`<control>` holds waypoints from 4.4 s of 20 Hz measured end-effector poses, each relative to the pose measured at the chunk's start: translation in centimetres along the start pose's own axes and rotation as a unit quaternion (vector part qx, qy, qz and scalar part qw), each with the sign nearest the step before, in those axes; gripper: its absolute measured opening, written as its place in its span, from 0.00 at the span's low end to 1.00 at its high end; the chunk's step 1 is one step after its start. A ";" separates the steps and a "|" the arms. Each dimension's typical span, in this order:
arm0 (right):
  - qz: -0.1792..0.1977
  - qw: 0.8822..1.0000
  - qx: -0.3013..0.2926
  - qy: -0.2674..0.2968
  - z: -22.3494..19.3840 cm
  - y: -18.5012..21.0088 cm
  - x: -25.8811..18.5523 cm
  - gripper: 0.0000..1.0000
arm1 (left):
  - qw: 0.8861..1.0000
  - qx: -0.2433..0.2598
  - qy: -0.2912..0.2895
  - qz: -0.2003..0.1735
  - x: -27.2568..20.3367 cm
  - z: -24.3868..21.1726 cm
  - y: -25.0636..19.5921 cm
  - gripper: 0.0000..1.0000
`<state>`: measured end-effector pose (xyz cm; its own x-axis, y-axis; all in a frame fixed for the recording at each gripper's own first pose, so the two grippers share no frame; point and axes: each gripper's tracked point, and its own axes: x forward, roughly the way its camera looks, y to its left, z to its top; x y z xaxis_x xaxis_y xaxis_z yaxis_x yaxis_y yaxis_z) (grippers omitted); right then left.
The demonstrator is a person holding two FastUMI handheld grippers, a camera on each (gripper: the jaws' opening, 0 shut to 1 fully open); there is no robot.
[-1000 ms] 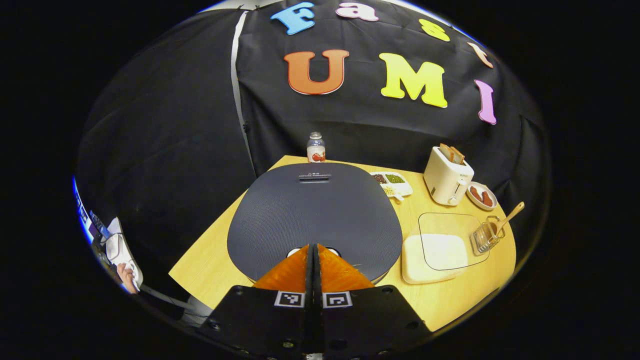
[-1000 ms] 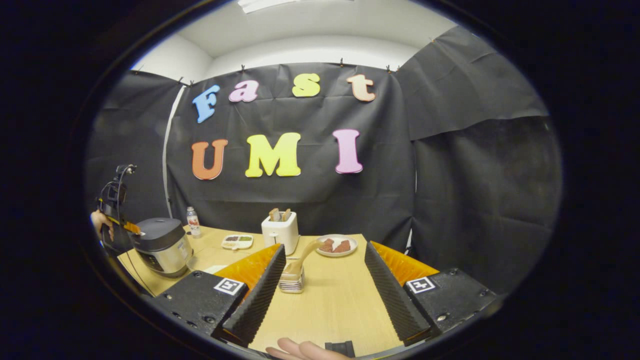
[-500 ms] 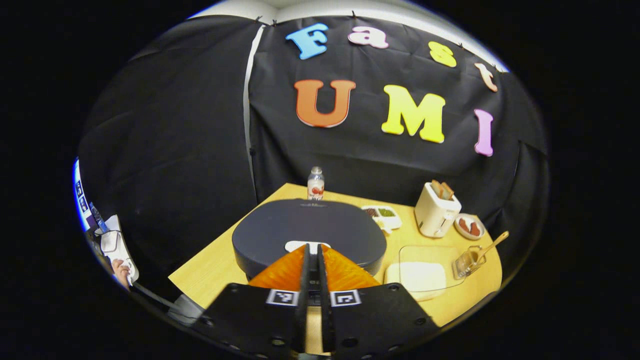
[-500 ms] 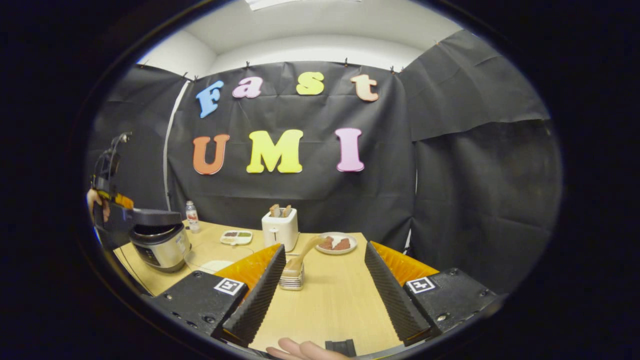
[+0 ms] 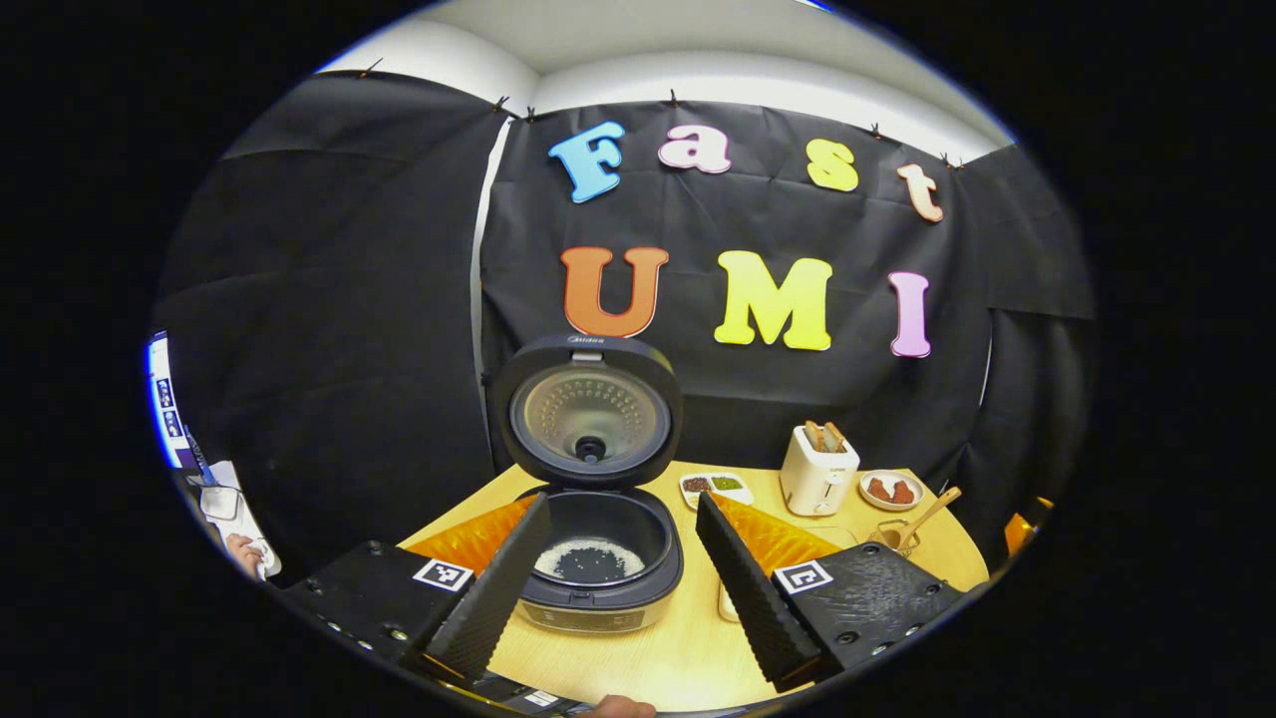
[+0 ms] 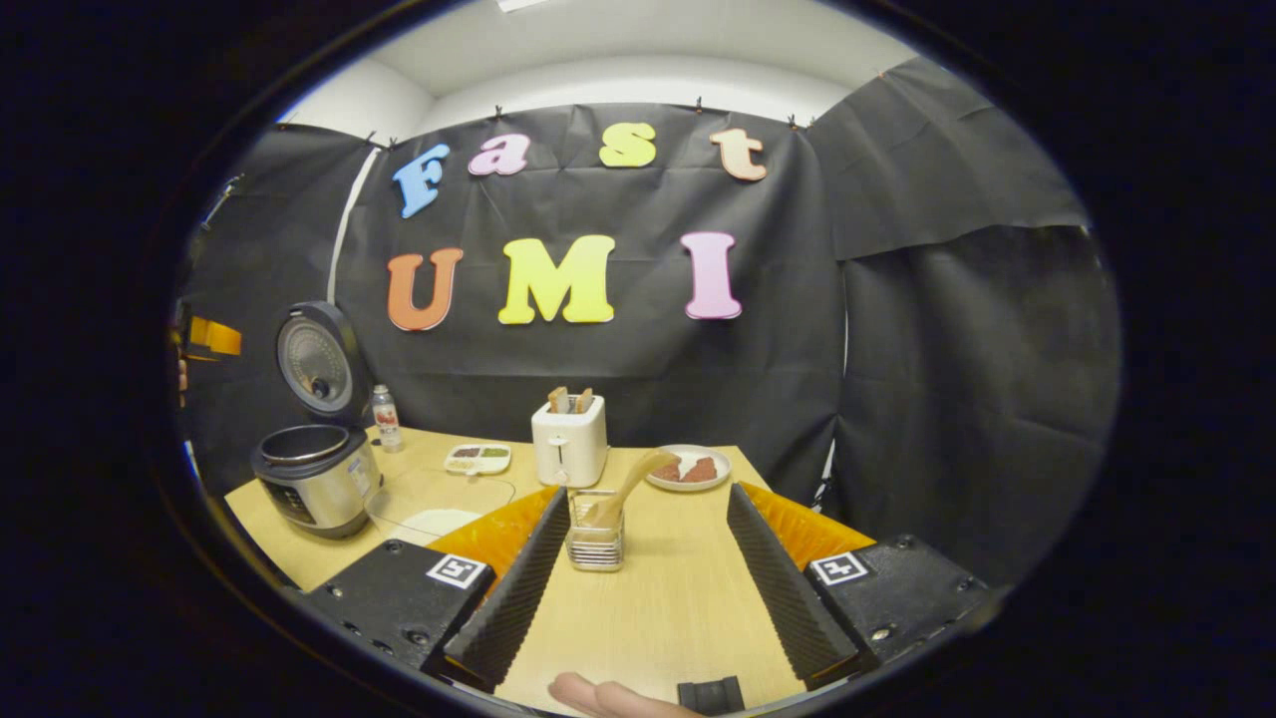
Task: Close the left gripper, press the button to open the rice cooker; take a wooden spoon from the chopstick holder with the right hand, scoop a spoonful of rice and pour it into the rice cooker, then put the wooden spoon back into the chopstick holder.
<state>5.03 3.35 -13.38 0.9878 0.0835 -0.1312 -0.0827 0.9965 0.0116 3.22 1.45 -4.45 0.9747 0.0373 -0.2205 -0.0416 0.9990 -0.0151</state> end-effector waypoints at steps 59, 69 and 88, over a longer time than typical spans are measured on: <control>0.149 0.988 -0.019 -0.038 0.7 23.5 16.0 0.09 | 0.994 -0.008 -0.077 -0.075 -9.5 -6.5 1.3 0.94; 0.184 0.981 0.021 0.058 -7.6 28.9 19.3 0.09 | 0.996 -0.001 -0.061 -0.070 -8.0 -7.7 2.0 0.94; 0.220 0.886 0.369 0.173 -7.4 25.5 19.0 0.08 | 0.995 0.018 -0.057 -0.074 -8.6 -8.1 0.5 0.94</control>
<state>20.73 30.37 -22.92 0.7713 0.5866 -0.2469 -0.2164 0.6065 0.7651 -6.98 1.44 -10.41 0.9882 -0.1099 -0.1070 0.1100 0.9939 -0.0046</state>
